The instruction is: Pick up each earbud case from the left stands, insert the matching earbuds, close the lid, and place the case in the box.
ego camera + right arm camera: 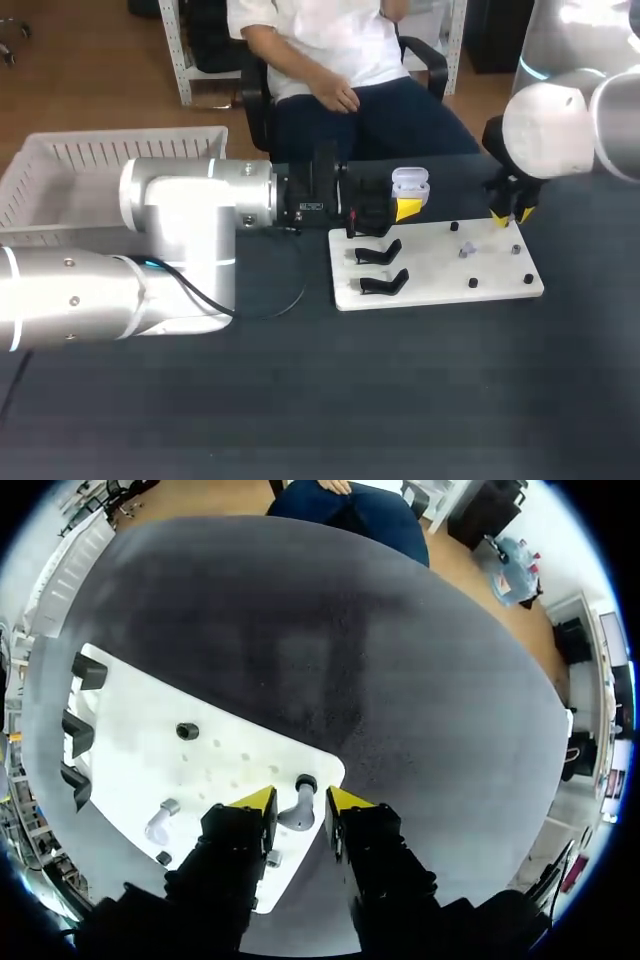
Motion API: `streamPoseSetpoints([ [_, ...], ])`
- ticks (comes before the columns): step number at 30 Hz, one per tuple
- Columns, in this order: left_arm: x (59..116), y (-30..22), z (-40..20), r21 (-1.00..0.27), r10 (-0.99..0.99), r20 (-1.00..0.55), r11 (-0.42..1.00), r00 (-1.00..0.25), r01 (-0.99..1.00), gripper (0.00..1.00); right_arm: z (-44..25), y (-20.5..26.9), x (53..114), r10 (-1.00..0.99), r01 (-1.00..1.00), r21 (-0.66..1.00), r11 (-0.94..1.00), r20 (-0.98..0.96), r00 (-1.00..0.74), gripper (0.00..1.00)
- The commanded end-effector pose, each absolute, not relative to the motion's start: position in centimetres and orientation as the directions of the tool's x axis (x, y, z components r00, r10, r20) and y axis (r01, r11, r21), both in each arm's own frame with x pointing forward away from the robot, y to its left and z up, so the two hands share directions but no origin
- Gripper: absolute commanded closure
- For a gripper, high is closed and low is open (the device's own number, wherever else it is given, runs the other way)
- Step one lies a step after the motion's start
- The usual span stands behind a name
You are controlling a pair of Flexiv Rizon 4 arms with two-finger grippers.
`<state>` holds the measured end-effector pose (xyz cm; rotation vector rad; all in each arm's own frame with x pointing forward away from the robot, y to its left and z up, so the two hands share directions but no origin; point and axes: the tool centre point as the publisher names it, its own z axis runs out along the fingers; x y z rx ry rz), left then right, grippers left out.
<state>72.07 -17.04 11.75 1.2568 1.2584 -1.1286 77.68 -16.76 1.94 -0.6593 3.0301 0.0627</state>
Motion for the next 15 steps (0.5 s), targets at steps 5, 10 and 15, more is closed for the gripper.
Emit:
streamPoseSetpoints([
  [5, 72.3, -17.1, 11.8, 0.028, 0.08, -0.996, 0.024, 0.026, 0.999, 1.0, 2.1, -16.7, 77.5, -0.409, -0.41, 0.02, 0.912, -0.034, -0.912, 0.99],
  [10, 72.3, -17.1, 11.8, 0.028, 0.08, -0.996, 0.024, 0.026, 0.999, 1.0, 2.7, -16.8, 77.2, -0.397, -0.397, 0.003, 0.918, -0.038, -0.917, 1.0],
  [15, 72.3, -17.1, 11.8, 0.028, 0.08, -0.996, 0.024, 0.026, 0.999, 1.0, 4.7, -16.8, 76.3, -0.383, -0.383, -0.01, 0.924, -0.035, -0.923, 1.0],
])
